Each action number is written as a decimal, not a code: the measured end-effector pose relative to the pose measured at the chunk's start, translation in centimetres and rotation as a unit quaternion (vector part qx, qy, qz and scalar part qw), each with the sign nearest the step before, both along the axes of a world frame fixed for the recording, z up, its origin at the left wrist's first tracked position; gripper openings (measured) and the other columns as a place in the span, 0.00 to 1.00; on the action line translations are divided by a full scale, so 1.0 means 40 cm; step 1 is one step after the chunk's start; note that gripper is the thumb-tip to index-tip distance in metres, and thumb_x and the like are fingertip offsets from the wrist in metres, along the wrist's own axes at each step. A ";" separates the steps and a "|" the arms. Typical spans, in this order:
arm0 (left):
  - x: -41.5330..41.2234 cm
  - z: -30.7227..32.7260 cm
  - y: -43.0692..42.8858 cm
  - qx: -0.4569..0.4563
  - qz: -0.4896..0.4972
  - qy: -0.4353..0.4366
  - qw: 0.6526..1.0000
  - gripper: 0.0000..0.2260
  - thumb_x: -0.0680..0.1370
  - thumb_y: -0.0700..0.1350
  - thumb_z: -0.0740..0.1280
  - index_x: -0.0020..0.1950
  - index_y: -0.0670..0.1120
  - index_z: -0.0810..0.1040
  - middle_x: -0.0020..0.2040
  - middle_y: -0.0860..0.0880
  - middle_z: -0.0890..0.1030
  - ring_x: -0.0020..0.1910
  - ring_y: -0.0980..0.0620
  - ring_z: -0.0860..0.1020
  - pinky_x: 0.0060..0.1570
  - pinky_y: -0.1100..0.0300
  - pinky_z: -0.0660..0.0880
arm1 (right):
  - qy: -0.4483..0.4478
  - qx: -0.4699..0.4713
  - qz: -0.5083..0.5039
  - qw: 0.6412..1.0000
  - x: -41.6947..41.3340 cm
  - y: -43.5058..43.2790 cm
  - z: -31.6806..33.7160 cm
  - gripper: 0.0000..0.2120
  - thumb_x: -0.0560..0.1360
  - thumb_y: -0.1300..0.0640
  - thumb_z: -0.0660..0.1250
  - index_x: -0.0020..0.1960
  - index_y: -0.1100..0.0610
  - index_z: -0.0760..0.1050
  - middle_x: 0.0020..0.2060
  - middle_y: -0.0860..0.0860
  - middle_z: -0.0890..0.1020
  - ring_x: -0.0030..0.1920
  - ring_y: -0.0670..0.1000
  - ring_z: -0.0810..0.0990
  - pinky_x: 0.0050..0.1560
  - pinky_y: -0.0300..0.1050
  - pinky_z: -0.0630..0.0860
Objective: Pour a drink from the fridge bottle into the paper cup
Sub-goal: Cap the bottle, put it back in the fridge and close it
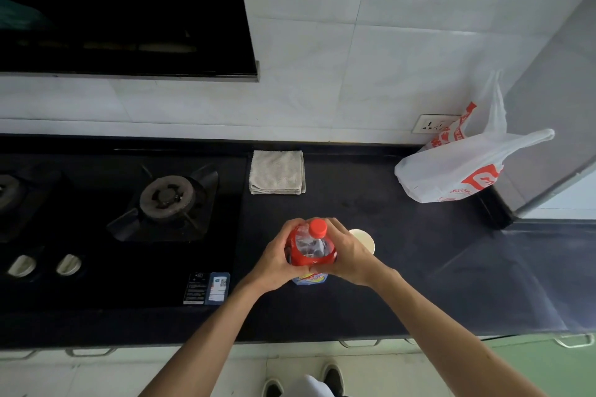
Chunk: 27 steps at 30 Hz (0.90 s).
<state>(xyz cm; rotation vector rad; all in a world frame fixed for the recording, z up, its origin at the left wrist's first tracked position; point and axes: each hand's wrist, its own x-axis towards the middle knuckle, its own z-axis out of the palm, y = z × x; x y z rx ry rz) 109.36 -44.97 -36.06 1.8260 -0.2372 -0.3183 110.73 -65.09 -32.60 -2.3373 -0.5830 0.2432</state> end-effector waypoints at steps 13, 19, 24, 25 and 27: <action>0.005 0.134 0.171 -0.285 0.169 0.277 0.902 0.28 0.74 0.58 0.65 0.72 0.51 0.70 0.69 0.38 0.75 0.66 0.37 0.74 0.69 0.39 0.64 | -0.020 0.192 -0.014 0.981 0.053 0.095 0.299 0.36 0.63 0.62 0.82 0.65 0.47 0.70 0.56 0.44 0.80 0.58 0.45 0.81 0.55 0.41 0.80; 0.038 0.312 0.213 -0.470 0.149 0.295 0.819 0.29 0.80 0.60 0.57 0.72 0.41 0.71 0.67 0.31 0.75 0.66 0.28 0.72 0.68 0.31 0.65 | -0.085 0.261 0.037 0.961 0.096 0.143 0.530 0.36 0.64 0.60 0.81 0.69 0.60 0.70 0.60 0.53 0.79 0.62 0.52 0.79 0.57 0.48 0.80; 0.001 0.449 0.248 -0.530 0.155 0.243 0.798 0.30 0.79 0.59 0.58 0.72 0.38 0.69 0.66 0.28 0.74 0.65 0.27 0.73 0.69 0.30 0.62 | -0.099 0.275 0.089 0.952 0.108 0.171 0.653 0.38 0.63 0.58 0.81 0.70 0.58 0.71 0.61 0.54 0.80 0.63 0.55 0.78 0.58 0.53 0.80; -0.010 0.470 0.252 -0.534 0.163 0.233 0.797 0.30 0.80 0.59 0.58 0.71 0.38 0.69 0.65 0.28 0.74 0.65 0.27 0.74 0.70 0.30 0.62 | -0.100 0.276 0.100 0.951 0.109 0.175 0.668 0.38 0.63 0.57 0.81 0.70 0.58 0.71 0.61 0.55 0.80 0.63 0.55 0.78 0.58 0.55 0.80; -0.033 0.506 0.260 -0.533 0.177 0.218 0.798 0.29 0.80 0.59 0.58 0.71 0.37 0.70 0.65 0.26 0.74 0.65 0.26 0.73 0.69 0.29 0.62 | -0.099 0.276 0.120 0.948 0.107 0.182 0.692 0.38 0.63 0.57 0.81 0.70 0.58 0.71 0.61 0.55 0.81 0.62 0.56 0.79 0.58 0.58 0.80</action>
